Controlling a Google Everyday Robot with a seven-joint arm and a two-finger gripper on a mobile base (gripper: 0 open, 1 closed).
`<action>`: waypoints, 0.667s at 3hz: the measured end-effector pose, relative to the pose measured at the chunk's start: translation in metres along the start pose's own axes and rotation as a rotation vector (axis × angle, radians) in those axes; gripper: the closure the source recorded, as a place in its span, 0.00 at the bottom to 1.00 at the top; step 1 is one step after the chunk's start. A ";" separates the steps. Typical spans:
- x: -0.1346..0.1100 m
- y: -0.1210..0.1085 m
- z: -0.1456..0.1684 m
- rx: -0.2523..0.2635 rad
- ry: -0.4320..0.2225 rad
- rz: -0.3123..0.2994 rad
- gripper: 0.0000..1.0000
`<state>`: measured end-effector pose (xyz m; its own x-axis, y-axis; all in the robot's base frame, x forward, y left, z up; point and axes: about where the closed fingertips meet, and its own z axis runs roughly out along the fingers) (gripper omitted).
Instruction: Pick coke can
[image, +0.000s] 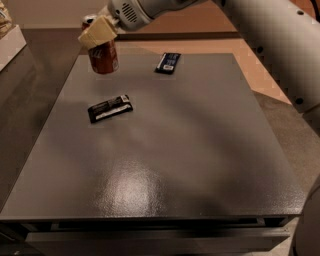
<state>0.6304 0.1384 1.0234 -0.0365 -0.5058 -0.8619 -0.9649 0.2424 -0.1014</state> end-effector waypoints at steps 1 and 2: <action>-0.007 -0.001 -0.022 -0.036 0.016 -0.016 1.00; -0.008 0.001 -0.026 -0.044 0.022 -0.020 1.00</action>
Offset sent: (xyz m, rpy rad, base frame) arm -0.0042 -0.0136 0.0152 -0.0169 0.0081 0.0343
